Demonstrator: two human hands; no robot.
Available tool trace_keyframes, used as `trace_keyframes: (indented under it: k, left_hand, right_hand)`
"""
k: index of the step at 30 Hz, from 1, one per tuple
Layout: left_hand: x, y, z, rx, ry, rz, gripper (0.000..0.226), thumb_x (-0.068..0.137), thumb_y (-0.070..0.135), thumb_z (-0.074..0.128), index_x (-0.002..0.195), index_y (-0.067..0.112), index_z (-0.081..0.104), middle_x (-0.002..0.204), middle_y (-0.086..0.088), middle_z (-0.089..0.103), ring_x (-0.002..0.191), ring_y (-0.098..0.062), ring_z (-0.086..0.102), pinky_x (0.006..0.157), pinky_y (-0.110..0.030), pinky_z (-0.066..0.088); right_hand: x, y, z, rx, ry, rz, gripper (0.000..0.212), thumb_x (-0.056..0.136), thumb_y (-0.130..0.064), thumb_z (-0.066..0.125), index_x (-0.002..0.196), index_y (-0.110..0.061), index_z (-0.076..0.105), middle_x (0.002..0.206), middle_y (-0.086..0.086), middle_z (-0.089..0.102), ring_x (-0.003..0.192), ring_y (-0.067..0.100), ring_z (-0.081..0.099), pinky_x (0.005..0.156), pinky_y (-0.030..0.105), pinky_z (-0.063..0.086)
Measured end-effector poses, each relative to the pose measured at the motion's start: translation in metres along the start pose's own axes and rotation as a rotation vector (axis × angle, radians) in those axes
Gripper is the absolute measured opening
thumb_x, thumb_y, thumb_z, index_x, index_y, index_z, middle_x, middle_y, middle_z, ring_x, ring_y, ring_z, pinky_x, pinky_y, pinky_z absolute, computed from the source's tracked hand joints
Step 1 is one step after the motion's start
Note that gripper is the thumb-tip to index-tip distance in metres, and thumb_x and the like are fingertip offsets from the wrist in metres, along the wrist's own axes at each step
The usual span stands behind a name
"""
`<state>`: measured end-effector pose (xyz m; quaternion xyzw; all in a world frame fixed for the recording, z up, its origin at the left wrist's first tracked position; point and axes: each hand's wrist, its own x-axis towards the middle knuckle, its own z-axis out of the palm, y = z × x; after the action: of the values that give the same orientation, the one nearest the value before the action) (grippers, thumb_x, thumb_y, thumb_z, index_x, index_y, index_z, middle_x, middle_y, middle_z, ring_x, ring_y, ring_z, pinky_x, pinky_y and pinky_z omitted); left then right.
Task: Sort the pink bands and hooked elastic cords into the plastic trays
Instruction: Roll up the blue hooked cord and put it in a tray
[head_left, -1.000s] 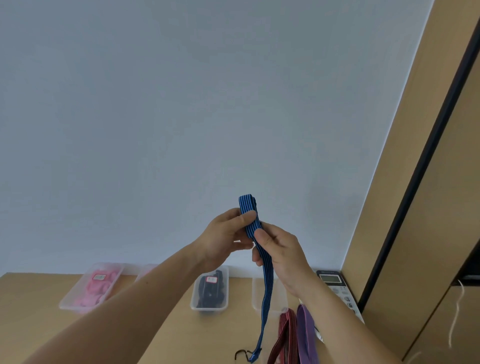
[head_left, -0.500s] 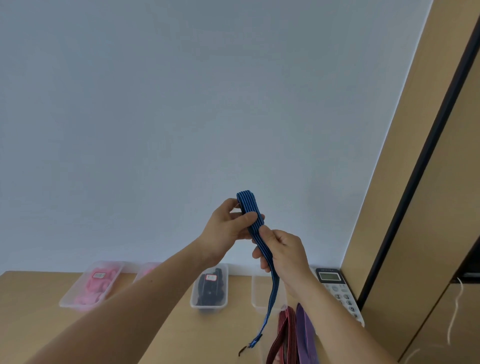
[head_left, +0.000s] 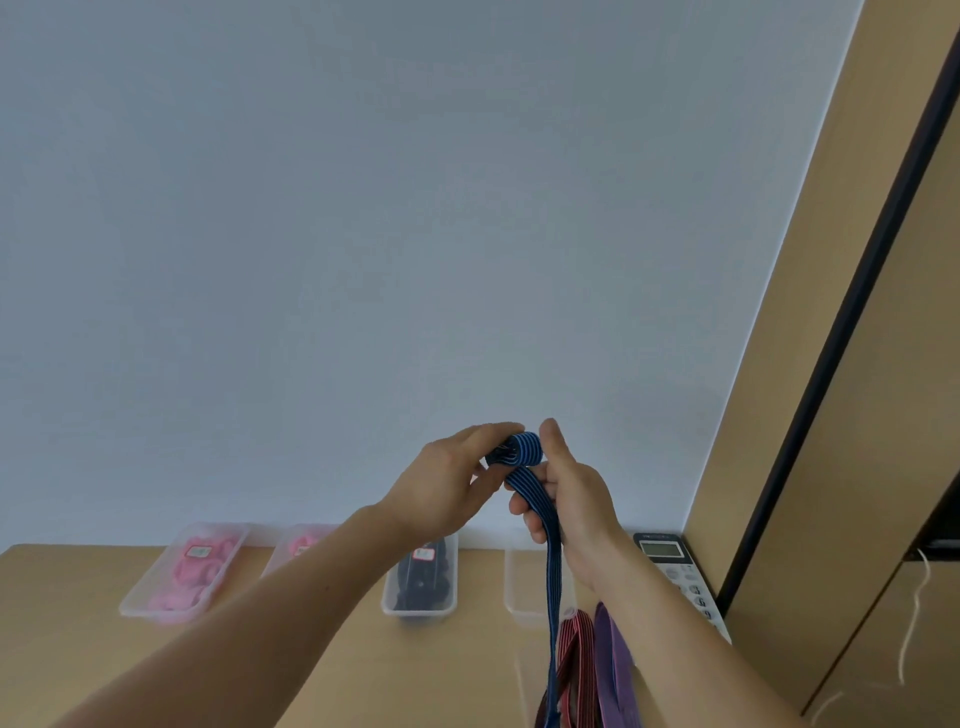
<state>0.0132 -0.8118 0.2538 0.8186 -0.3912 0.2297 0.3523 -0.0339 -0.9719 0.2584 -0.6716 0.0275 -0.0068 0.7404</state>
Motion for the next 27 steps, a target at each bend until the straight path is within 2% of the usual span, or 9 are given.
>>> trace_keyframes:
  k: [5, 9, 11, 13, 15, 17, 22, 24, 27]
  left_hand:
    - [-0.003, -0.008, -0.001, 0.118, -0.016, 0.094, 0.046, 0.096, 0.005, 0.055, 0.14, 0.016, 0.051, 0.135, 0.0, 0.059, 0.103, -0.018, 0.065, 0.083, -0.03, 0.056]
    - [-0.009, -0.007, -0.003, -0.214, -0.059, -0.119, 0.054, 0.098, 0.002, 0.048, 0.145, 0.027, 0.043, 0.146, 0.004, 0.049, 0.135, -0.006, 0.045, 0.1, -0.019, 0.045]
    - [-0.004, 0.001, -0.005, -0.531, -0.061, -0.383, 0.049, 0.101, 0.016, 0.048, 0.147, 0.03, 0.037, 0.134, 0.004, 0.06, 0.122, -0.008, 0.058, 0.102, -0.025, 0.047]
    - [0.004, 0.012, -0.008, -0.838, -0.082, -0.588, 0.038, 0.101, 0.037, 0.048, 0.136, 0.023, 0.047, 0.115, -0.002, 0.068, 0.098, -0.013, 0.069, 0.094, -0.032, 0.054]
    - [0.009, 0.019, -0.012, -0.97, -0.149, -0.631, 0.045, 0.099, 0.047, 0.043, 0.111, 0.007, 0.062, 0.095, -0.013, 0.068, 0.082, -0.024, 0.066, 0.09, -0.042, 0.054]
    - [0.009, 0.022, -0.011, -1.015, -0.181, -0.585, 0.052, 0.102, 0.044, 0.041, 0.1, -0.004, 0.06, 0.088, -0.021, 0.064, 0.074, -0.033, 0.059, 0.088, -0.048, 0.052]
    - [0.008, 0.019, -0.009, -0.997, -0.066, -0.645, 0.042, 0.099, 0.039, 0.053, 0.115, 0.002, 0.062, 0.103, -0.008, 0.072, 0.095, -0.024, 0.068, 0.097, -0.045, 0.05]
    - [0.007, 0.016, -0.008, -1.026, -0.015, -0.655, 0.037, 0.097, 0.032, 0.058, 0.123, 0.005, 0.058, 0.113, -0.013, 0.071, 0.105, -0.032, 0.068, 0.095, -0.045, 0.052]
    - [0.009, 0.02, -0.007, -1.039, 0.048, -0.605, 0.033, 0.095, 0.018, 0.062, 0.125, 0.007, 0.053, 0.108, -0.019, 0.072, 0.094, -0.04, 0.069, 0.081, -0.04, 0.057]
  right_hand:
    - [-0.001, 0.002, 0.003, -0.028, -0.052, -0.042, 0.081, 0.054, -0.091, 0.059, 0.084, -0.018, 0.079, 0.073, 0.01, 0.071, 0.052, 0.016, 0.053, 0.048, 0.025, 0.044]
    - [-0.001, 0.002, 0.001, 0.054, -0.038, -0.09, 0.071, 0.058, -0.073, 0.075, 0.093, -0.011, 0.077, 0.084, 0.013, 0.074, 0.058, 0.017, 0.056, 0.053, 0.026, 0.046]
    - [-0.001, 0.001, 0.002, 0.046, -0.041, -0.134, 0.062, 0.068, -0.064, 0.073, 0.095, -0.009, 0.076, 0.085, 0.015, 0.074, 0.059, 0.018, 0.057, 0.055, 0.028, 0.048]
    - [-0.002, 0.0, 0.005, 0.019, -0.021, -0.171, 0.053, 0.072, -0.06, 0.068, 0.09, -0.01, 0.076, 0.074, 0.01, 0.071, 0.058, 0.018, 0.059, 0.056, 0.028, 0.05]
    - [-0.003, 0.0, 0.009, -0.019, -0.004, -0.201, 0.049, 0.074, -0.059, 0.066, 0.088, -0.013, 0.076, 0.067, 0.006, 0.068, 0.057, 0.016, 0.059, 0.056, 0.026, 0.051]
    - [-0.005, 0.001, 0.011, -0.048, 0.004, -0.233, 0.045, 0.076, -0.057, 0.064, 0.088, -0.016, 0.076, 0.066, 0.003, 0.068, 0.056, 0.015, 0.06, 0.055, 0.023, 0.051]
    - [-0.007, -0.001, 0.008, -0.152, 0.053, -0.241, 0.05, 0.078, -0.061, 0.059, 0.083, -0.013, 0.073, 0.064, 0.004, 0.072, 0.052, 0.014, 0.062, 0.05, 0.023, 0.051]
    - [-0.007, 0.002, 0.006, -0.204, 0.074, -0.208, 0.05, 0.086, -0.058, 0.057, 0.084, -0.009, 0.071, 0.068, 0.006, 0.074, 0.051, 0.015, 0.063, 0.048, 0.025, 0.05]
    - [-0.008, 0.008, 0.005, -0.256, 0.121, -0.171, 0.047, 0.095, -0.05, 0.055, 0.079, -0.008, 0.07, 0.061, 0.006, 0.071, 0.044, 0.015, 0.058, 0.042, 0.024, 0.045]
